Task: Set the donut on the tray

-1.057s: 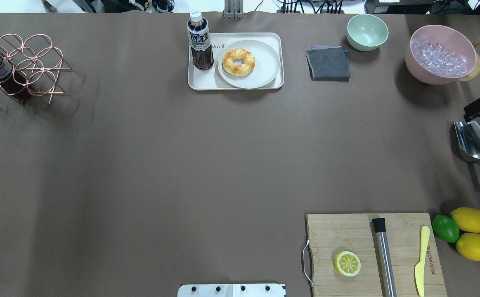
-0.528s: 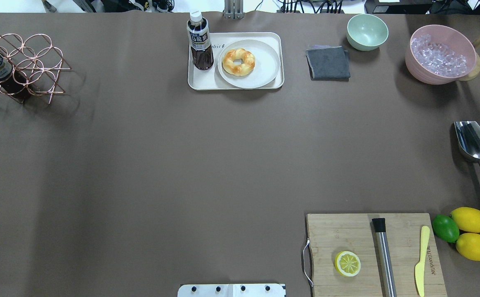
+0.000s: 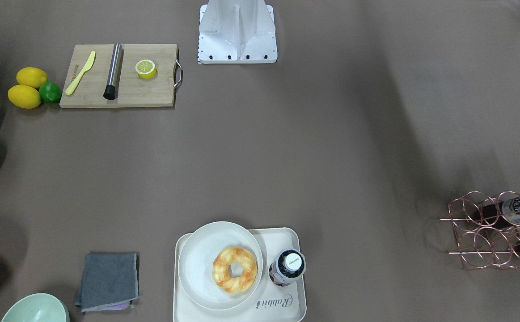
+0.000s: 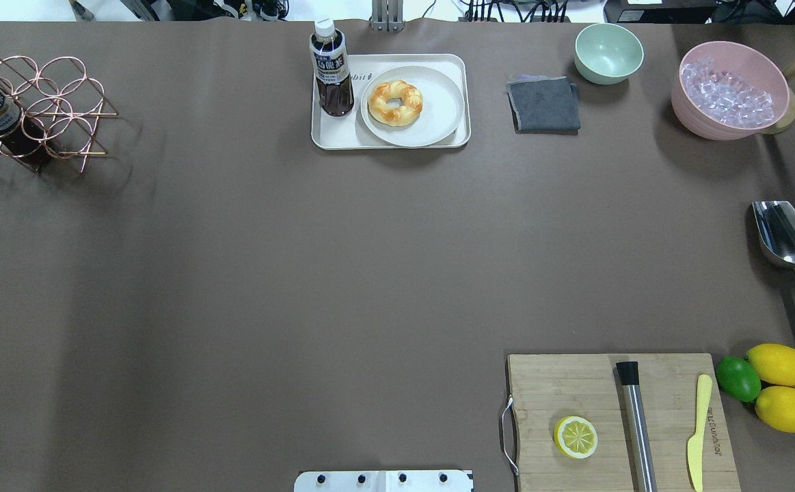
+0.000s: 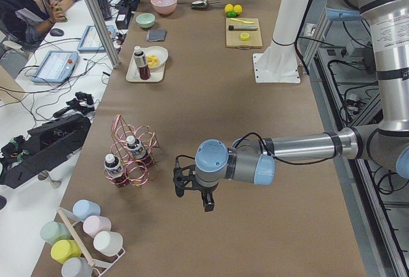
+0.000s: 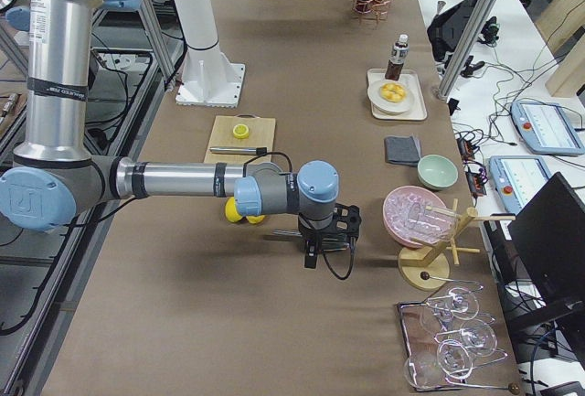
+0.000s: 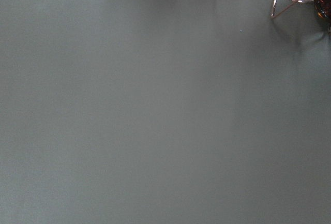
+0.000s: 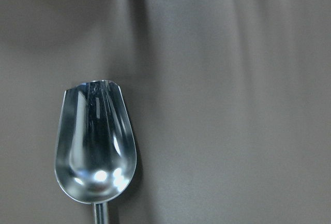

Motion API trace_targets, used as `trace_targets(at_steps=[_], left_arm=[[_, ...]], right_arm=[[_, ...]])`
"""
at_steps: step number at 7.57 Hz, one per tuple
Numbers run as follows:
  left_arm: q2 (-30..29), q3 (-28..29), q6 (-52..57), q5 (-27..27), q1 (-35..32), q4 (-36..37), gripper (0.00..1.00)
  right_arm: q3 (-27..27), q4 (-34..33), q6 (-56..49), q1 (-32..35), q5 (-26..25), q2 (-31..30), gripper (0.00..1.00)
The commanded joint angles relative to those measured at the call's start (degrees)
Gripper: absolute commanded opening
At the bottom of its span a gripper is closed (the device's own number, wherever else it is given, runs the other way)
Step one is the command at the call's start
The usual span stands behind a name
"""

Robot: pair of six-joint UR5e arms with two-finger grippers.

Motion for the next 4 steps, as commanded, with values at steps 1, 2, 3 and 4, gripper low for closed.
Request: trace_targets(at_steps=[1, 2, 3, 4], left_arm=[[1.2, 0.0, -0.1, 0.0, 0.1, -1.6, 0.98], [1.4, 0.0, -0.1, 0.0, 0.1, -2.1, 0.98], [1.4, 0.0, -0.1, 0.0, 0.1, -2.1, 0.98], [1.4, 0.1, 0.0, 0.0, 0.1, -2.0, 0.98]], right_arm=[[-1.5, 4.1, 6.0, 3.9, 4.7, 0.2, 1.00], [-1.5, 4.7, 5.9, 3.9, 3.5, 0.7, 1.00], [-1.3, 4.9, 3.4, 2.6, 0.5, 0.9, 1.00], [-1.4, 4.8, 1.6, 1.8, -1.3, 0.8, 1.00]])
